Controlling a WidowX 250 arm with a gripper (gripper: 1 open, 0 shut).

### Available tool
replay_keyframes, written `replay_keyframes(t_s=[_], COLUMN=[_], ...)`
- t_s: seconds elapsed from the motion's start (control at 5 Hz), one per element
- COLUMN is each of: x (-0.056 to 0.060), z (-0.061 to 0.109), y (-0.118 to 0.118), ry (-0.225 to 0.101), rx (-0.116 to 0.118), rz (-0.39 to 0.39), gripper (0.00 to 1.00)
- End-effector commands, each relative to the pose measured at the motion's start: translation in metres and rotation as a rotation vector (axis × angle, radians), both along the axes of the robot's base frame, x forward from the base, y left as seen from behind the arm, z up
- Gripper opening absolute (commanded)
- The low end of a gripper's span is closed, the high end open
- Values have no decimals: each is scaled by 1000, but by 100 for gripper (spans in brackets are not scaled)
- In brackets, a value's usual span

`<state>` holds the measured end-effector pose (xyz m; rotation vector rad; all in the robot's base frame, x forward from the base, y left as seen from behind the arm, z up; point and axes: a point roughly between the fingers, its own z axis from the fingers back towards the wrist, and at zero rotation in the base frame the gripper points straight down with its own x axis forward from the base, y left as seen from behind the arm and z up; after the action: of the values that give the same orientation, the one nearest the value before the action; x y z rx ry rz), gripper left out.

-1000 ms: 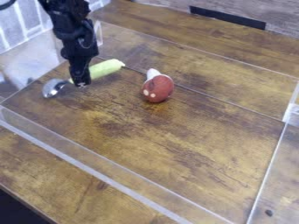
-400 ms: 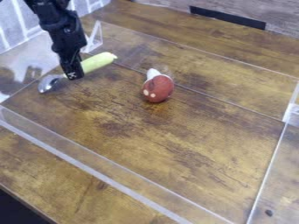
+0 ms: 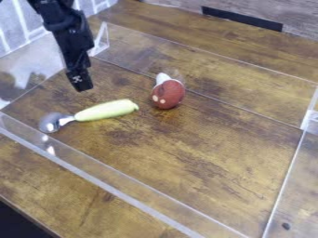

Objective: Move the green spoon to the left

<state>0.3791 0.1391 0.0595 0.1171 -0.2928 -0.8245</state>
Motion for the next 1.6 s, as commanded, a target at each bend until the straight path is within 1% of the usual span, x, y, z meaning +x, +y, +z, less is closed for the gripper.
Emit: replay_keyframes(t_s=[0.0,0.2,0.4,0.8,1.2,1.4], x=[2,-5,-8,-14,-14,-9], z=[1,-14,-19,-22,-22,-23], y=[12,11,20,38,35,25], ry=[-47,-30,-15,18,55,71], rx=[4,-9,-24,-57,-90,-106], rz=[-19,-74,-98,-143,-204,-244], gripper=[100,100,100,100,100,100])
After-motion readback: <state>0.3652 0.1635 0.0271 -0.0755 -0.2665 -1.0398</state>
